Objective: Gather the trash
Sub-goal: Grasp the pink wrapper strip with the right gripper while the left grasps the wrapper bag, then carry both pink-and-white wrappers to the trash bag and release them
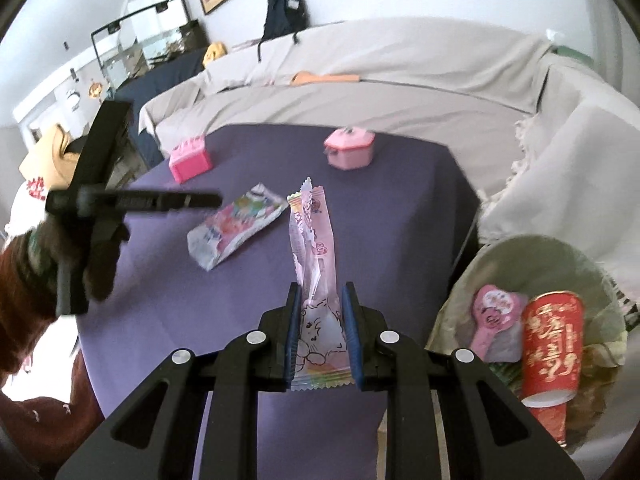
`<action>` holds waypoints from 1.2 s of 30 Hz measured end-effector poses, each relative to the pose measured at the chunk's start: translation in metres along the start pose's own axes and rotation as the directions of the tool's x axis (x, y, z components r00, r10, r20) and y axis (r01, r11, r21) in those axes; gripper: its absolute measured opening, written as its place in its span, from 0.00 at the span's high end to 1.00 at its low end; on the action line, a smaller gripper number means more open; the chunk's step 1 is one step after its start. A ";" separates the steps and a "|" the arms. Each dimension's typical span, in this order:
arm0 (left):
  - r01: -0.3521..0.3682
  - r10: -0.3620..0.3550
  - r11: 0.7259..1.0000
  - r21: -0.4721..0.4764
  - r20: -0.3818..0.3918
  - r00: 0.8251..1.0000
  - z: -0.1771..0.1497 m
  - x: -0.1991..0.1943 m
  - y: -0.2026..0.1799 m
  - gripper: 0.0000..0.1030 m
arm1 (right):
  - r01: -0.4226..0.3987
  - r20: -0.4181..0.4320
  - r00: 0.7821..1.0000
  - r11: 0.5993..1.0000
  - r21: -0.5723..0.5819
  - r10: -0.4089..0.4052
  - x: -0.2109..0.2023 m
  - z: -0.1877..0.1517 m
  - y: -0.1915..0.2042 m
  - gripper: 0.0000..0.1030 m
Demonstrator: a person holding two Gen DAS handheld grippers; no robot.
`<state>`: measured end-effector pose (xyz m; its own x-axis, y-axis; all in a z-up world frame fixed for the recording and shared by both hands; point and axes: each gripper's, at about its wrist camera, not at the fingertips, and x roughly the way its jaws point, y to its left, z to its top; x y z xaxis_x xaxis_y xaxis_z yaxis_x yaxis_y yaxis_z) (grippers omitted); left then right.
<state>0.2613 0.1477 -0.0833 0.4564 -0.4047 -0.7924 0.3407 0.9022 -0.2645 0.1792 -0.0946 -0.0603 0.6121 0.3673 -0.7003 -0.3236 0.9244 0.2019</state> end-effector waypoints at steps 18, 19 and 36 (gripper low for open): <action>-0.083 0.087 0.995 -0.061 0.063 0.994 -0.008 -0.015 -0.051 0.98 | 0.065 0.163 0.983 0.991 0.120 -0.084 -0.054 0.007 -0.040 0.80; -0.088 0.091 0.995 -0.048 0.084 0.992 -0.003 -0.022 -0.056 0.98 | 0.063 0.175 0.981 0.991 0.120 -0.084 -0.058 0.008 -0.041 0.80; 0.066 -0.104 0.980 0.189 0.195 0.975 0.037 -0.081 -0.192 0.98 | 0.199 0.287 0.927 0.965 0.172 -0.242 -0.152 0.001 -0.092 0.80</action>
<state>0.1890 0.0015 0.0520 0.5702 -0.5175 -0.6380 0.5195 0.8288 -0.2080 0.1170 -0.2351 0.0280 0.8528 0.1460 -0.5015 -0.0666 0.9827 0.1729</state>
